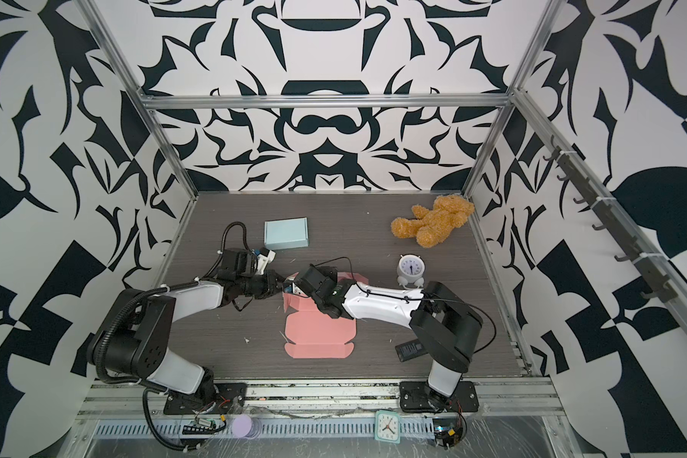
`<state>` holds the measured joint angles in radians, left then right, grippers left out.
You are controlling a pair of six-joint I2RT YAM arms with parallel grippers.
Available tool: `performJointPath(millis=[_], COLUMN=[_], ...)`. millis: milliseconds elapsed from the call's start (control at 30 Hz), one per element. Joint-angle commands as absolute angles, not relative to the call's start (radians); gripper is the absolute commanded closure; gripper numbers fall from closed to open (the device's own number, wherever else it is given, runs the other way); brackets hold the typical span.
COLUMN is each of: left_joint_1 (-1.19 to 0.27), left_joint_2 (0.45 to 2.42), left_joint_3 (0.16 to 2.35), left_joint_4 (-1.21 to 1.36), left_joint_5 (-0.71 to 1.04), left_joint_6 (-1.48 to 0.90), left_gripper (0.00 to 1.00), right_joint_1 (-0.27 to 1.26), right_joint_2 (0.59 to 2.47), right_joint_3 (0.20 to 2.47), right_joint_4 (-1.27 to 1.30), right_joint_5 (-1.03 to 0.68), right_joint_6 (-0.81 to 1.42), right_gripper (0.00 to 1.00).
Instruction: Fold the paper box
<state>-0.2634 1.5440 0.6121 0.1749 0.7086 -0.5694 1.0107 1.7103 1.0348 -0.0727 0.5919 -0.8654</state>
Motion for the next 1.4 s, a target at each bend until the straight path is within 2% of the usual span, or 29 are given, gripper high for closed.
performJointPath(millis=[0, 67, 500, 1033, 1167, 1367], left_joint_1=[-0.268, -0.271, -0.333, -0.334, -0.346, -0.385], left_joint_2=[1.515, 1.507, 1.366, 1.241, 1.221, 1.239], left_joint_3=[0.593, 0.579, 0.43, 0.336, 0.324, 0.326], left_joint_4=[0.214, 0.224, 0.252, 0.272, 0.31, 0.366], left_joint_5=[0.727, 0.726, 0.654, 0.589, 0.573, 0.539], left_joint_6=[-0.584, -0.59, -0.614, -0.601, -0.582, -0.566], left_gripper=[0.89, 0.87, 0.62, 0.57, 0.49, 0.47], right_joint_1=[1.019, 1.019, 1.022, 1.026, 1.032, 1.045], right_joint_2=[1.658, 1.664, 1.636, 1.614, 1.604, 1.597], right_joint_3=[1.006, 1.003, 0.937, 0.888, 0.882, 0.879], right_joint_4=[0.059, 0.066, 0.214, 0.258, 0.26, 0.26], right_joint_5=[0.603, 0.598, 0.592, 0.575, 0.574, 0.579], right_joint_6=[-0.938, -0.956, -1.035, -1.063, -1.069, -1.08], right_gripper=[1.0, 1.0, 1.0, 1.0, 1.0, 1.0])
